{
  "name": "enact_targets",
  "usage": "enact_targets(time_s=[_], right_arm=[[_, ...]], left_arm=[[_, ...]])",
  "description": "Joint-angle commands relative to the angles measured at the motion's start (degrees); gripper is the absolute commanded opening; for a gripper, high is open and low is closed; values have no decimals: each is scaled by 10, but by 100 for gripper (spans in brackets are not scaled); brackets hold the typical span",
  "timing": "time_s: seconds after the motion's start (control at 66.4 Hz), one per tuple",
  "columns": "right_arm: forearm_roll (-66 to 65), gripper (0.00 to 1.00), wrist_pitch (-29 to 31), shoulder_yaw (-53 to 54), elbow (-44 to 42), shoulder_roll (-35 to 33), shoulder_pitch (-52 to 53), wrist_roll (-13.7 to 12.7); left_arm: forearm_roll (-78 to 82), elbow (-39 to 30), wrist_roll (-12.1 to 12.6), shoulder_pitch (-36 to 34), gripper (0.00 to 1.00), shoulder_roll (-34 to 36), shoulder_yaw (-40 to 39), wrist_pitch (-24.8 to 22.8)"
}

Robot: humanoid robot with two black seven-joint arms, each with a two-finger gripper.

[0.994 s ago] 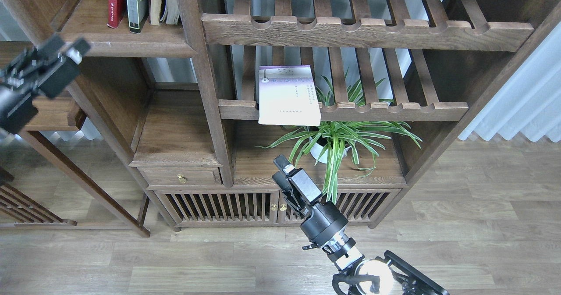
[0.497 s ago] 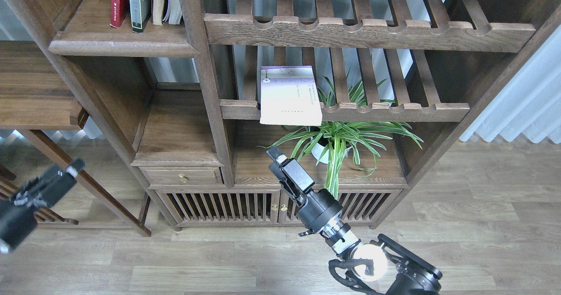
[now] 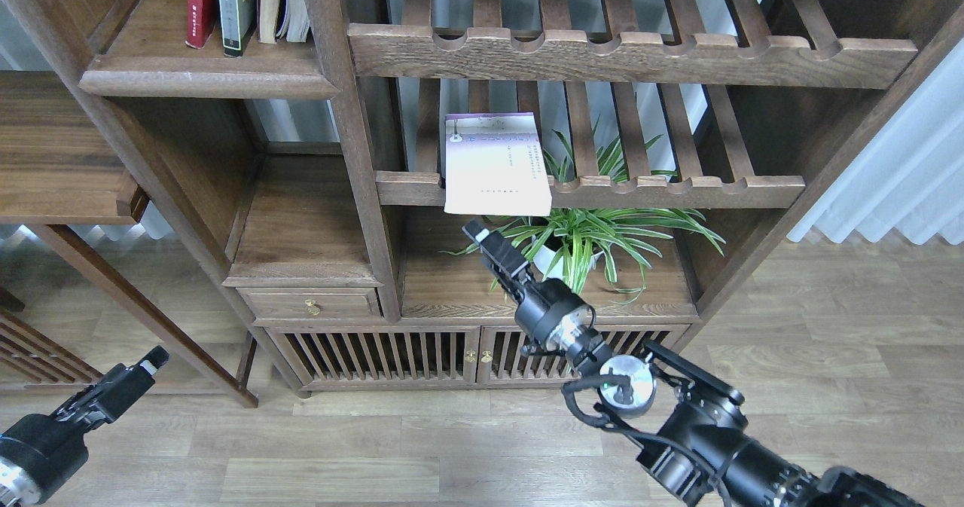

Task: Organize books on shelf
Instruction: 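Raise the right gripper to the white book on the middle shelf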

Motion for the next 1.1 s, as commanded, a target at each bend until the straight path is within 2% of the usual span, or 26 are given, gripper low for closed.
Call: enact_targets(time_s=[0.0, 0.271, 0.738, 0.964, 1.084], right_arm=[[15, 98, -24, 0, -2, 0, 20, 0], [46, 92, -38, -13, -6, 0, 35, 0], [84, 88, -76, -12, -31, 0, 68, 0], [100, 73, -76, -11, -52, 0, 75, 1], [101, 73, -76, -9, -55, 0, 75, 1]], left_arm=[[0, 0, 0, -1, 90, -2, 0, 0], [0, 0, 0, -1, 91, -3, 0, 0], [0, -1, 0, -2, 90, -3, -3, 0], [0, -1, 0, -2, 91, -3, -11, 0], [0, -1, 0, -2, 90, -3, -13, 0]])
